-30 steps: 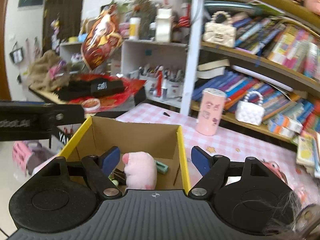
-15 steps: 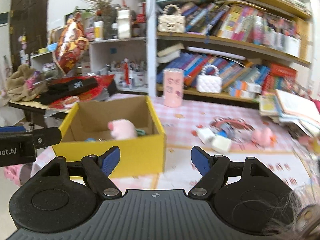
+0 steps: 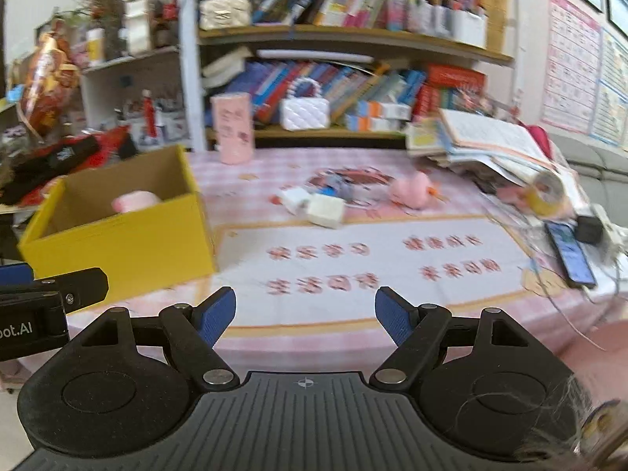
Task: Organize objects
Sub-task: 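Withdraw both tools from the box toward the remaining toys, then grasp the white cube with the left tool while the right tool grasps the pink plush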
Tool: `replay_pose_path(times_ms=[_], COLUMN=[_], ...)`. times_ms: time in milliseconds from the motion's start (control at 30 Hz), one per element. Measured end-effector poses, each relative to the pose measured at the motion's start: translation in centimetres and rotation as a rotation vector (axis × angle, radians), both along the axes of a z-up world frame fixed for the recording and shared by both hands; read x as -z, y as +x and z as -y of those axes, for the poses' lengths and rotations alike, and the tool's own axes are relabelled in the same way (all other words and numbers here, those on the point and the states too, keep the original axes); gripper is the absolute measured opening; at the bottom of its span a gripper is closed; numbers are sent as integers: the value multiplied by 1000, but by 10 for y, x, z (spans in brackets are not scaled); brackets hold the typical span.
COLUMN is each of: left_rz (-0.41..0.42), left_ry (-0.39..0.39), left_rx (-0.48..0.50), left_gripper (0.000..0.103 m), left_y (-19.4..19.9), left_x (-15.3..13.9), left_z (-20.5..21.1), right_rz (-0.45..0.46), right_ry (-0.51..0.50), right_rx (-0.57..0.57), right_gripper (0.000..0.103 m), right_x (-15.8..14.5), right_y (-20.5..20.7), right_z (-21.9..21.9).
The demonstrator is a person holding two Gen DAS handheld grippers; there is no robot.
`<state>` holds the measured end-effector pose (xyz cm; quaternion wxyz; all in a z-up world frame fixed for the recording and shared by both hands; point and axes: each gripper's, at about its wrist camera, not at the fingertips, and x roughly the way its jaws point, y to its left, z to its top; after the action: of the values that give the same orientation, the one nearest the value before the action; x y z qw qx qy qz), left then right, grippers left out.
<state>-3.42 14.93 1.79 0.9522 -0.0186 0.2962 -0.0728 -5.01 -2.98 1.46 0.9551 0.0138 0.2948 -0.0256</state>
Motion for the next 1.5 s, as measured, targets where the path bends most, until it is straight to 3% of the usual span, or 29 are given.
replay_pose_path(times_ms=[367,700,1200,1500], left_rz=[-28,-58,-47,-73], left_ry=[45,49,71,83], left_rx=[62,70,66,67], left_gripper=[87,88,88,88], left_y=[29,70,159,220], left_x=[9,14,22,45], left_z=[55,90,138,165], right_rz=[-59,-81,-65,-72], right_ry=[54,90,73,39], right_rx=[96,140,148,104], right_gripper=[77,77,77,80], right_x=[12,13,17,33], right_y=[15,54,155,225], right_z=[54,93,149,174])
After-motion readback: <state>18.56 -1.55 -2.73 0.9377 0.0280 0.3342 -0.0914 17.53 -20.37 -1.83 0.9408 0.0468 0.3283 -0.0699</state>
